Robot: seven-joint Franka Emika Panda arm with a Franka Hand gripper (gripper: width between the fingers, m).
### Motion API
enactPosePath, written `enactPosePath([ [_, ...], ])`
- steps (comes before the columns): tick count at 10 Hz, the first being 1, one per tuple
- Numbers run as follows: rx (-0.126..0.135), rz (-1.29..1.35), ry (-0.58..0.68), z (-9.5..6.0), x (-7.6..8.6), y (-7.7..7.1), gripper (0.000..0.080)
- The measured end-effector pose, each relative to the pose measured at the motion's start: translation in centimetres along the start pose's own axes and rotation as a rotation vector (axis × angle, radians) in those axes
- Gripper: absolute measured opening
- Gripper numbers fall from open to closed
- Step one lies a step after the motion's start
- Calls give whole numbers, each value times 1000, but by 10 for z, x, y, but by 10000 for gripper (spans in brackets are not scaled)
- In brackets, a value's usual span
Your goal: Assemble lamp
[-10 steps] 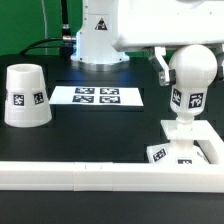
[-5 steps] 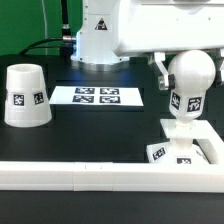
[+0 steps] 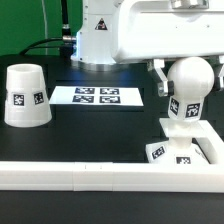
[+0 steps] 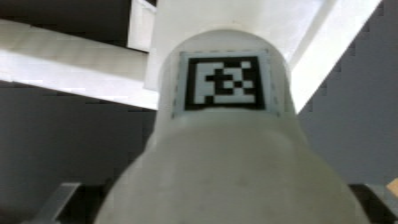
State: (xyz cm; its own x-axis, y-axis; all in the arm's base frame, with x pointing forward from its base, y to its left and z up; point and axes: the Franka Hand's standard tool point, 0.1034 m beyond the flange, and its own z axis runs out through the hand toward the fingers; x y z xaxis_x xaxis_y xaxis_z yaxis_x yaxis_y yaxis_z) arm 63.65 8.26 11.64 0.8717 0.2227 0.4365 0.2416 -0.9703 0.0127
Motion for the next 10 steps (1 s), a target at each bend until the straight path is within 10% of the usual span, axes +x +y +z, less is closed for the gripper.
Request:
enactPosePath([
  [10,-6,2,13,-1,-1,2,698],
])
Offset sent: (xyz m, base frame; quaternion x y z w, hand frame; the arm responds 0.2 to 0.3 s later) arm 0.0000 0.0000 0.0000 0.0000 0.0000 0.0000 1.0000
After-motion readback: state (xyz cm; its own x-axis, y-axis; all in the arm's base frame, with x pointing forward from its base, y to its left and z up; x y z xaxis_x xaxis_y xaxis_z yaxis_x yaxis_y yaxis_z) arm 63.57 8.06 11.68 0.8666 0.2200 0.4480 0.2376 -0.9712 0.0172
